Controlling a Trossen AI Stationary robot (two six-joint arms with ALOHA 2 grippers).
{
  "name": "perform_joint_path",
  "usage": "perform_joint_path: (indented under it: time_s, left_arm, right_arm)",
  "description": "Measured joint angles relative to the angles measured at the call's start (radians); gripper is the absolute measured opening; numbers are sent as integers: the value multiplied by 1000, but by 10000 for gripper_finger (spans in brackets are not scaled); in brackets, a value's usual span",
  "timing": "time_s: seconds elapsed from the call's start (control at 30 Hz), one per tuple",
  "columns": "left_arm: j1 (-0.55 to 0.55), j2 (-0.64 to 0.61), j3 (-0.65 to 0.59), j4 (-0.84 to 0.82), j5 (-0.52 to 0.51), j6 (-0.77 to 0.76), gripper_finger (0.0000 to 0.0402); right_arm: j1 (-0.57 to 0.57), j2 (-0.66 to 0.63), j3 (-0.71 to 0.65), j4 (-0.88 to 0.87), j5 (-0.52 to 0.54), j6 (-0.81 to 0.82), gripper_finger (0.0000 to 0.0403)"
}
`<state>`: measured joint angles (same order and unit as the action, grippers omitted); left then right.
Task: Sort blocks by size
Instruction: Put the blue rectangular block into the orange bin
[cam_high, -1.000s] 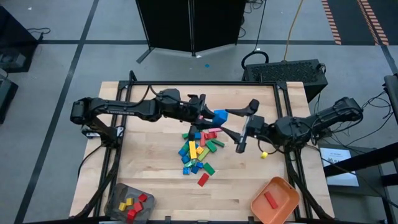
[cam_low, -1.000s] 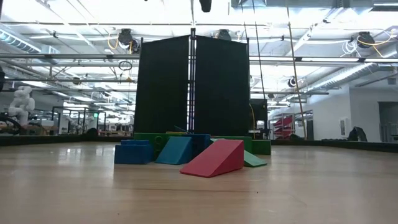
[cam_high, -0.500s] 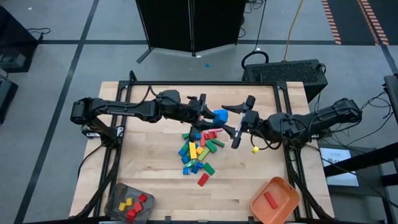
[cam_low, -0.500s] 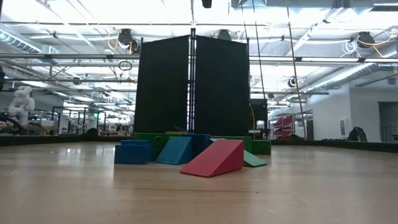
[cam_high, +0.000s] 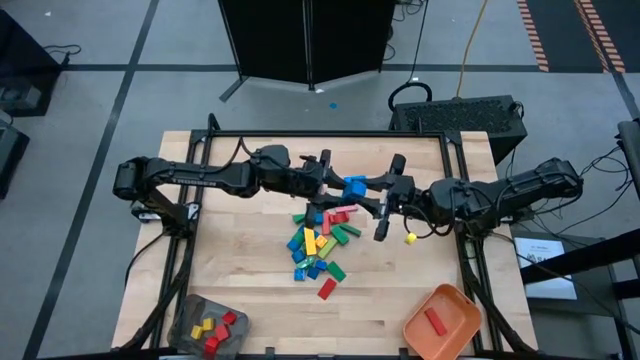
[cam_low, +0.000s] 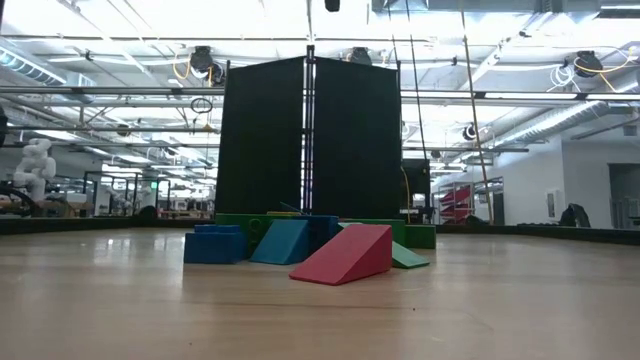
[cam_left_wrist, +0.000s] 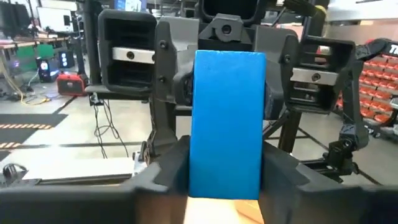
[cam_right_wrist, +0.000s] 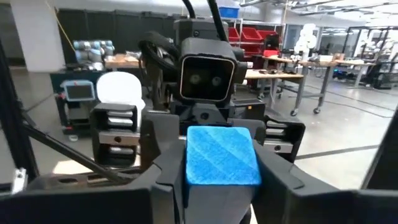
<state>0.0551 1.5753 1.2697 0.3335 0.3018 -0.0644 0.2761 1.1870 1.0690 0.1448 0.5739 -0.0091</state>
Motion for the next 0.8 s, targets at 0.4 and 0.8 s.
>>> perform_joint_path:
  time_s: [0.4,0.8]
  left_arm:
    - [11,0,0,-394,1,-1,307]
    - [17,8,0,-734,-60,97,310]
  right_arm:
    - [180,-114,-2,-395,139,327,111]
    - [537,-19,-1,-1044,-464,1428,111]
